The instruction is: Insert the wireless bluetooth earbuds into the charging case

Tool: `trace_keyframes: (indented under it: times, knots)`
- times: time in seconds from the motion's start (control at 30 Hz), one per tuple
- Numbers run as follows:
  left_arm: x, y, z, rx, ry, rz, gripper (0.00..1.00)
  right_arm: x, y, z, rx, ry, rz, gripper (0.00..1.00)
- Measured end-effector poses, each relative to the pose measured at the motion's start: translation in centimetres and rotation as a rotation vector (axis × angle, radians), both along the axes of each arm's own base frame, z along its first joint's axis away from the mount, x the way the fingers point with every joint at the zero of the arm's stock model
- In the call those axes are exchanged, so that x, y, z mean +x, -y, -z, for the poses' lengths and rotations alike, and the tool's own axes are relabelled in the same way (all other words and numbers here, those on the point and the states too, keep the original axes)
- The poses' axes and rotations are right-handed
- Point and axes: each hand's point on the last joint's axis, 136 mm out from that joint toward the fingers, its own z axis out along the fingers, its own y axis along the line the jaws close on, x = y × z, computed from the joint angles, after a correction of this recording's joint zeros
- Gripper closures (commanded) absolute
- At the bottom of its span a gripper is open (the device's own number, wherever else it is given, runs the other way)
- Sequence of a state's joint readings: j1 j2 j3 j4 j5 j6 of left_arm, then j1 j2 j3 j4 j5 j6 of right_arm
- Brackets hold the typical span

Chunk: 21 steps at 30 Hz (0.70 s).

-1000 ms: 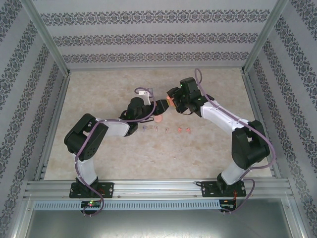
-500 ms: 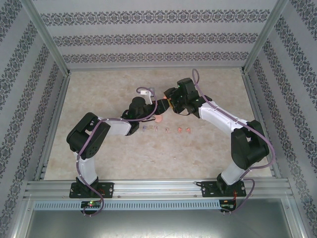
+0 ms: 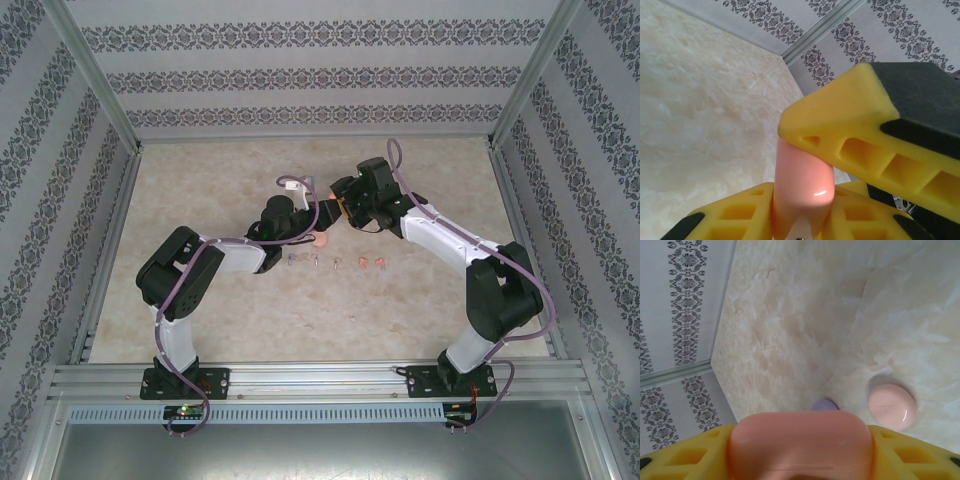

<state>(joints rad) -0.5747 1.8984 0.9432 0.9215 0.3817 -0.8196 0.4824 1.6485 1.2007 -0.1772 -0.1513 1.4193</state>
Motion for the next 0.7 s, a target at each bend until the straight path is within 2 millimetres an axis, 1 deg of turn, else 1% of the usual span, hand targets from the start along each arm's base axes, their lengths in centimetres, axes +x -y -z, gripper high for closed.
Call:
trace_keyframes:
  times: [0.1, 0.2, 0.37, 0.47, 0.57, 0.63, 0.7]
  knots:
    - [0.0, 0.0, 0.0, 0.005, 0.005, 0.002, 0.82, 0.0, 0.1, 0.1, -0.004, -0.002, 0.003, 0.47]
    - [0.0, 0.0, 0.1, 0.004, 0.006, 0.002, 0.91, 0.0, 0.1, 0.1, -0.005, -0.002, 0.003, 0.46]
    - [0.0, 0.1, 0.0, 0.003, 0.007, 0.005, 1.00, 0.0, 0.1, 0.1, -0.001, -0.005, 0.007, 0.31]
    - [0.0, 0.1, 0.0, -0.002, 0.001, 0.003, 1.00, 0.3, 0.3, -0.2, 0.011, 0.003, 0.019, 0.27]
    - [0.0, 0.0, -0.2, -0.004, 0.004, 0.002, 1.00, 0.6, 1.3, -1.0, 0.023, 0.017, 0.038, 0.25]
    - [-0.2, 0.0, -0.2, 0.002, -0.003, 0.005, 1.00, 1.0, 3.0, -1.9, 0.022, 0.043, 0.062, 0.24]
    - [-0.5, -0.1, -0.2, 0.017, -0.015, 0.013, 1.00, 1.6, 5.0, -3.3, 0.017, 0.087, 0.085, 0.23]
